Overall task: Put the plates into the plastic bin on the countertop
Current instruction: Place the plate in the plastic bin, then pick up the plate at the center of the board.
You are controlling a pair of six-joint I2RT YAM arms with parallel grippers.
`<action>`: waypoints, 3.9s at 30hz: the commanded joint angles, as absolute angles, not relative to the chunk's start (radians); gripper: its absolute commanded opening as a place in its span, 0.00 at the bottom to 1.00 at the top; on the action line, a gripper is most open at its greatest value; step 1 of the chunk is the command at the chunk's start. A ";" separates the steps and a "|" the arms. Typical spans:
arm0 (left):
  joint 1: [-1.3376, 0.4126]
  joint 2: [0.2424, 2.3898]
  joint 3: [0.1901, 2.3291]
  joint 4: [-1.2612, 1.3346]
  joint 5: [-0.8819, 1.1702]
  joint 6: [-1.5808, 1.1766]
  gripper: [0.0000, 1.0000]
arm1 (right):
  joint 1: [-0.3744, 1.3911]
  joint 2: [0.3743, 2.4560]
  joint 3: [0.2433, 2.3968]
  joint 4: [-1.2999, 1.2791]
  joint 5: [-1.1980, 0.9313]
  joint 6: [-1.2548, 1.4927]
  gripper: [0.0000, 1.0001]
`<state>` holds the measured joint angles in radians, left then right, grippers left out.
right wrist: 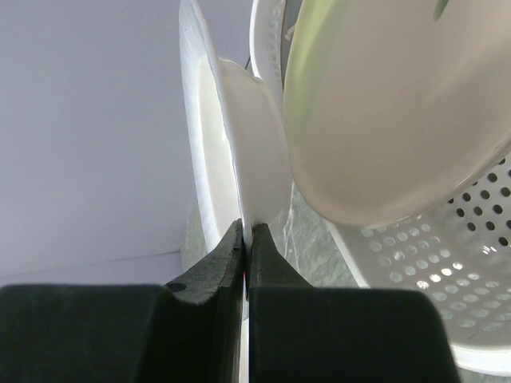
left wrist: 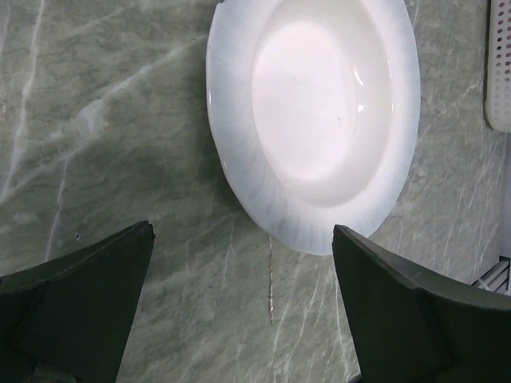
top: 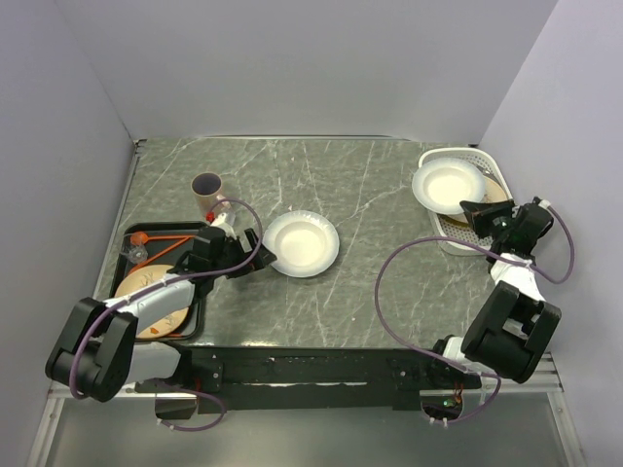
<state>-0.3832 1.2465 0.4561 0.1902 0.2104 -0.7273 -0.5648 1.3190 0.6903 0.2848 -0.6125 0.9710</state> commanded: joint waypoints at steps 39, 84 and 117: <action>-0.394 1.296 0.410 0.296 0.273 -0.756 0.99 | -0.614 1.373 0.764 0.345 -0.419 1.025 0.12; -0.396 1.284 0.445 0.239 0.230 -0.746 0.99 | -0.571 1.115 0.646 0.368 -0.426 1.063 0.79; -0.399 1.635 0.492 0.506 0.322 -0.811 0.65 | -0.029 1.040 0.374 0.328 -0.390 0.884 0.81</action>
